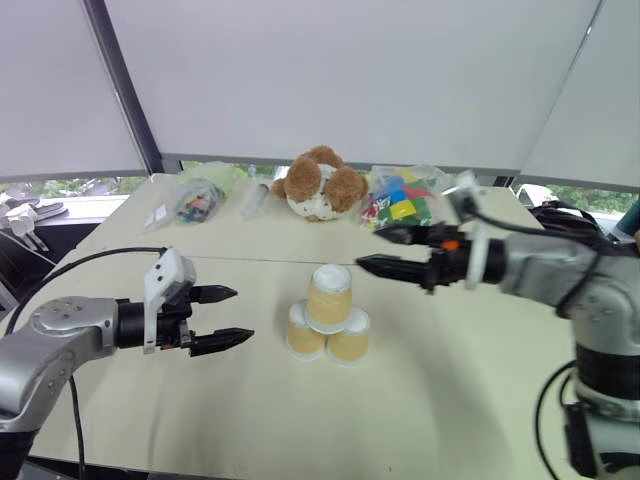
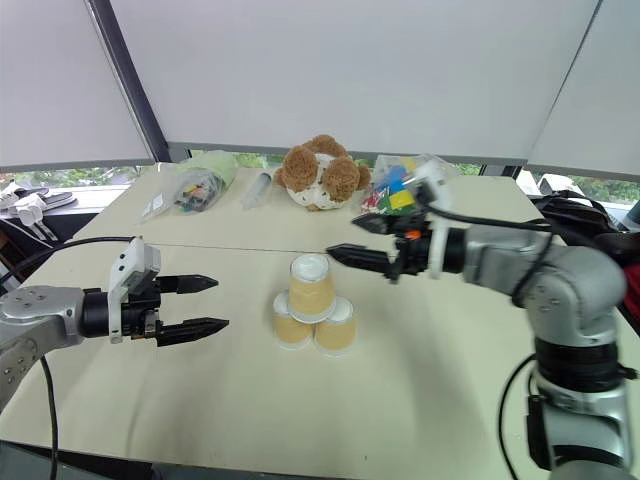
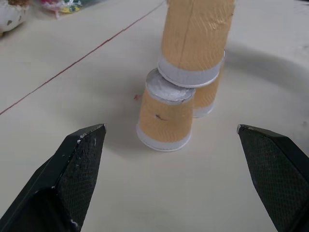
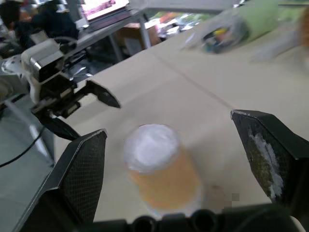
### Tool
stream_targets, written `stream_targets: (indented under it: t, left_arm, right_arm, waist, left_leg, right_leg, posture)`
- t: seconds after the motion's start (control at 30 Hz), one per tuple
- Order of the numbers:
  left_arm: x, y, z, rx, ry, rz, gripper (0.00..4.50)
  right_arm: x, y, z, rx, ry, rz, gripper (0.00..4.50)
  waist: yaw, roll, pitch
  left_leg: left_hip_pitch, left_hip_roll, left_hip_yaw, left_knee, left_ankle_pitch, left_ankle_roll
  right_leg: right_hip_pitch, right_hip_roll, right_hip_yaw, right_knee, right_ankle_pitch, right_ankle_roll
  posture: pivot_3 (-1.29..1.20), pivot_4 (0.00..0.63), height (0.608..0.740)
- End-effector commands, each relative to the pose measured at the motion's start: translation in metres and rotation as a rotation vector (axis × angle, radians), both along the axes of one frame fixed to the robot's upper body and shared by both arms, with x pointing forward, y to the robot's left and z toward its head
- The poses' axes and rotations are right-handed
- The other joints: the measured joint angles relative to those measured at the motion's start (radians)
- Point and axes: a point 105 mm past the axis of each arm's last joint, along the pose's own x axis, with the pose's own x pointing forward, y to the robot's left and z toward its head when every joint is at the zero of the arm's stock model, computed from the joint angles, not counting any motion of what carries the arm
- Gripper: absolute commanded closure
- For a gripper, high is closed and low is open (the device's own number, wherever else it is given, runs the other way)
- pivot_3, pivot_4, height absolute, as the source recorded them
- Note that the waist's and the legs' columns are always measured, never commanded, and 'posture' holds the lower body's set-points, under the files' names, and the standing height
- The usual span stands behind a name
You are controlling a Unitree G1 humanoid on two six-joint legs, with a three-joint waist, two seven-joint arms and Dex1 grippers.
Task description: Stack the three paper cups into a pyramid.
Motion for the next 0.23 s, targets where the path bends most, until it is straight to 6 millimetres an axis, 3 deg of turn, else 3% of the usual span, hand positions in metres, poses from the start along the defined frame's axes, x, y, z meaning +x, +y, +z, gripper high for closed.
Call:
stream_targets:
  t: [0.03,0.13,0.23]
  left_arm:
    - [-0.002,0.007,-0.001,-0.011,-0.011,0.044,0.00]
    - [0.000,0.013,-0.010,-0.045,0.018,0.111,0.00]
    - [0.007,0.023,-0.024,-0.050,0.036,0.196,0.00]
  right_arm:
    - [-0.012,-0.033,-0.006,-0.035,-0.003,-0.034,0.04]
    - [-0.022,-0.056,-0.048,-0.133,0.118,-0.071,0.04]
    - [-0.018,-0.064,-0.066,-0.066,0.152,-0.114,0.04]
  waist:
    - [0.000,0.000,0.000]
    - [0.000,0.000,0.000]
    - [-0.004,0.000,0.000]
  left_leg:
    - [0.000,0.000,0.000,0.000,0.000,0.000]
    - [0.000,0.000,-0.001,-0.001,0.000,0.001]
    - [0.001,0.000,-0.001,0.000,0.000,0.001]
  right_leg:
    - [0.000,0.000,0.000,0.000,0.000,0.000]
    - [0.001,0.000,0.000,-0.002,0.000,0.000]
    - [0.002,0.000,0.000,-0.001,0.000,0.000]
  posture:
    - [0.00,0.150,0.740]
    - [0.00,0.150,0.740]
    - [0.00,0.150,0.740]
